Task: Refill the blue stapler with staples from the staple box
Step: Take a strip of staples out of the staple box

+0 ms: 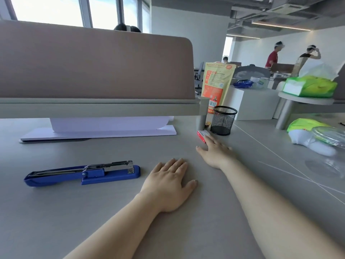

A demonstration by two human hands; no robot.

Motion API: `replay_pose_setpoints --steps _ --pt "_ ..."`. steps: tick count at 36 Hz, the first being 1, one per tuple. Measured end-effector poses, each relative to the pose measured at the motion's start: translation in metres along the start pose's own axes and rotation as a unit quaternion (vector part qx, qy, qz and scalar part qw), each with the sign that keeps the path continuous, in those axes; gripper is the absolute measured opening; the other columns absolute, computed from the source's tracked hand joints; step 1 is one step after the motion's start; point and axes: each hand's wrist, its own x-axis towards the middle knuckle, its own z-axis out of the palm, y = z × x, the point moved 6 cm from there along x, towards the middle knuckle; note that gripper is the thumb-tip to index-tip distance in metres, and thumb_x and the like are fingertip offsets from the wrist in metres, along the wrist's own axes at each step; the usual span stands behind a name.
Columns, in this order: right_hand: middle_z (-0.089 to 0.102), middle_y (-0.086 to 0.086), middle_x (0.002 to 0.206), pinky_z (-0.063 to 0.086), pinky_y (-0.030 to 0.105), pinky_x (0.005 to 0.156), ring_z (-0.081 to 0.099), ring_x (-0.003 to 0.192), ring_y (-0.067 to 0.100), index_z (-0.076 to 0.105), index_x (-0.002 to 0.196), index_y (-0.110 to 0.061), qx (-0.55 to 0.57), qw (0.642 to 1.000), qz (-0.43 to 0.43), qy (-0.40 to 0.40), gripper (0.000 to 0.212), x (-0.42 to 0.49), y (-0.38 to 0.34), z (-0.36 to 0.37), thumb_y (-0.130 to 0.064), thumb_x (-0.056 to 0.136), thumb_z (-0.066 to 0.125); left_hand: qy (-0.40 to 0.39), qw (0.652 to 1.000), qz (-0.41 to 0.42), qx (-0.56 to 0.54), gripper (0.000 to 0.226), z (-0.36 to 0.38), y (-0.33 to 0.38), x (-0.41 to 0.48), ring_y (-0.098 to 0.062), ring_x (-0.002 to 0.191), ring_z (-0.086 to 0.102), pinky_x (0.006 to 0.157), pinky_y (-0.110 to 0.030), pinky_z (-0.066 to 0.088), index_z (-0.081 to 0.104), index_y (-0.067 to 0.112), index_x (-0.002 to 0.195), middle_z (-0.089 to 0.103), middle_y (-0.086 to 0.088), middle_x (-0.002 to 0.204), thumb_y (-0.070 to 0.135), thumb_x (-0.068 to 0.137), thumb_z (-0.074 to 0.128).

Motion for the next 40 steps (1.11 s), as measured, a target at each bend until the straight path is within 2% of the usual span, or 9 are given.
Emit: replay_pose_setpoints --steps 4,12,16,20,26,30,33,36,40 --pt "0.017 -0.008 0.159 0.029 0.042 0.11 0.028 0.141 0.024 0.022 0.145 -0.027 0.023 1.0 -0.005 0.009 0.065 -0.008 -0.004 -0.006 -0.054 0.088 0.036 0.007 1.0 0.0 -0.006 0.068 -0.001 -0.002 0.0 -0.006 0.145 0.001 0.118 -0.031 0.002 0.013 0.028 0.146 0.008 0.013 0.158 0.063 0.089 0.02" --pt "0.035 0.0 0.15 0.038 0.039 0.102 0.04 0.132 0.028 0.037 0.138 -0.018 0.018 0.999 -0.03 0.028 0.053 -0.065 -0.006 -0.017 -0.044 0.091 0.042 0.017 1.0 -0.003 -0.015 0.067 -0.006 -0.001 -0.001 -0.008 0.145 0.011 0.118 -0.032 0.008 0.021 0.028 0.144 0.017 0.012 0.157 0.064 0.088 0.026" --pt "0.041 -0.004 0.147 0.041 0.037 0.1 0.043 0.13 0.025 0.042 0.134 -0.021 0.038 0.997 -0.049 0.044 0.048 -0.106 -0.001 -0.021 -0.042 0.091 0.044 0.027 0.999 -0.007 -0.028 0.066 -0.012 0.002 -0.006 -0.013 0.142 0.022 0.117 -0.032 0.016 0.03 0.024 0.142 0.027 0.007 0.155 0.062 0.088 0.031" --pt "0.045 -0.007 0.144 0.041 0.036 0.102 0.044 0.129 0.022 0.046 0.132 -0.024 0.048 0.995 -0.059 0.059 0.046 -0.142 0.003 -0.025 -0.042 0.09 0.046 0.049 0.998 -0.017 -0.038 0.053 -0.02 0.006 -0.019 -0.021 0.129 0.043 0.105 -0.032 0.033 0.044 0.023 0.131 0.044 0.004 0.145 0.054 0.09 0.036" --pt "0.051 -0.008 0.136 0.044 0.036 0.098 0.049 0.123 0.021 0.054 0.123 -0.024 0.067 0.993 -0.056 0.075 0.041 -0.174 0.007 -0.031 -0.041 0.087 0.051 0.066 0.996 -0.041 -0.044 0.041 -0.022 0.014 -0.03 -0.027 0.114 0.052 0.09 -0.034 0.042 0.052 0.022 0.118 0.057 -0.001 0.13 0.048 0.092 0.037" --pt "0.056 -0.006 0.125 0.043 0.03 0.08 0.057 0.109 0.024 0.06 0.111 -0.022 0.073 0.992 -0.036 0.093 0.029 -0.173 0.007 -0.033 -0.037 0.087 0.053 0.074 0.993 -0.048 -0.074 0.042 -0.018 0.019 -0.03 -0.027 0.116 0.052 0.092 -0.034 0.043 0.047 0.025 0.126 0.056 -0.001 0.131 0.048 0.091 0.041" --pt "0.059 -0.002 0.118 0.034 0.023 0.071 0.058 0.107 0.022 0.064 0.107 -0.02 0.098 0.988 -0.031 0.115 0.023 -0.17 0.006 -0.037 -0.025 0.087 0.054 0.068 0.991 -0.049 -0.108 0.049 -0.018 0.028 -0.025 -0.028 0.124 0.048 0.098 -0.035 0.04 0.037 0.026 0.136 0.049 -0.004 0.139 0.045 0.092 0.041" --pt "0.062 0.0 0.114 0.028 0.018 0.066 0.059 0.104 0.02 0.066 0.103 -0.017 0.12 0.985 -0.042 0.121 0.02 -0.17 0.009 -0.038 -0.016 0.086 0.054 0.061 0.992 -0.025 -0.105 0.049 -0.014 0.035 -0.02 -0.029 0.123 0.048 0.099 -0.036 0.038 0.034 0.027 0.138 0.049 -0.004 0.14 0.044 0.092 0.041" --pt "0.061 0.003 0.111 0.035 0.021 0.073 0.059 0.101 0.02 0.065 0.098 -0.016 0.175 0.976 -0.048 0.117 0.018 -0.169 0.013 -0.035 -0.015 0.081 0.061 0.069 0.991 -0.007 -0.117 0.048 -0.013 0.032 -0.017 -0.028 0.12 0.051 0.098 -0.037 0.041 0.037 0.028 0.136 0.053 -0.002 0.136 0.044 0.091 0.043"
